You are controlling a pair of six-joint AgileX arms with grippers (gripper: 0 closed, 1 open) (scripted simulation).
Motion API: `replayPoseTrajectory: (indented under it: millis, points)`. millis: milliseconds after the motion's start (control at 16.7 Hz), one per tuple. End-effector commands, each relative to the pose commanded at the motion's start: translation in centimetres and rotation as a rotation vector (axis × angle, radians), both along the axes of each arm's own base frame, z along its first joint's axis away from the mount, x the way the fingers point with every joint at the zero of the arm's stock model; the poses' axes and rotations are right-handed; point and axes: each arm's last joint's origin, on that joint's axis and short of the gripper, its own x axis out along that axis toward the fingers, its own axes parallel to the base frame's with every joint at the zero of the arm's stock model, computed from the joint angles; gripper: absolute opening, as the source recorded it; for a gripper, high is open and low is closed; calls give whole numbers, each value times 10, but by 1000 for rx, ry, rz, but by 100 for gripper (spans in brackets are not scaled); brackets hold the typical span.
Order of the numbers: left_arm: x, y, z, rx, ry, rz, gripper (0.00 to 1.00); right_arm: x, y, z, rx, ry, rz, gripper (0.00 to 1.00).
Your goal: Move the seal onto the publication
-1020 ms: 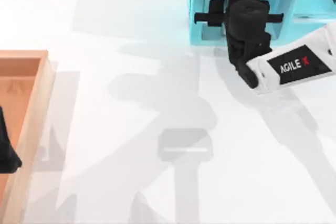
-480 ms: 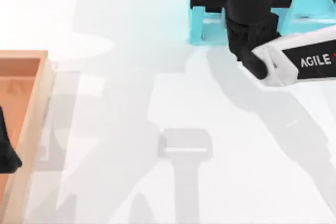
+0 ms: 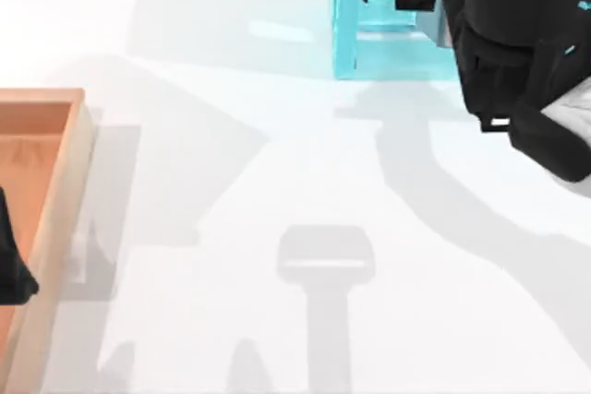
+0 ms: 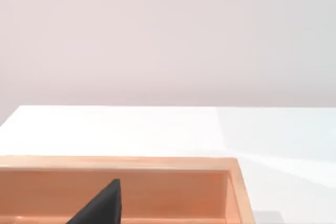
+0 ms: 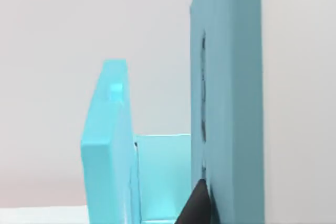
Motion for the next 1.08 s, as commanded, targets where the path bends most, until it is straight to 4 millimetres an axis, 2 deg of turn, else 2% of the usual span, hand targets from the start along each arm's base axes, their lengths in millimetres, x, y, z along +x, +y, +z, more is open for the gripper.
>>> replayPoseTrajectory:
  millis: [180,600,840,1080]
  points:
    - [0,0,0,0,0,0,100,-22,-4,5,-7,13,3,0]
    - [0,0,0,0,0,0,100,-22,-2,2,-25,20,7,0]
    - [0,0,0,0,0,0,100,-31,27,-18,-208,53,71,0]
    - [0,0,0,0,0,0,100,-52,67,-57,-592,95,172,0]
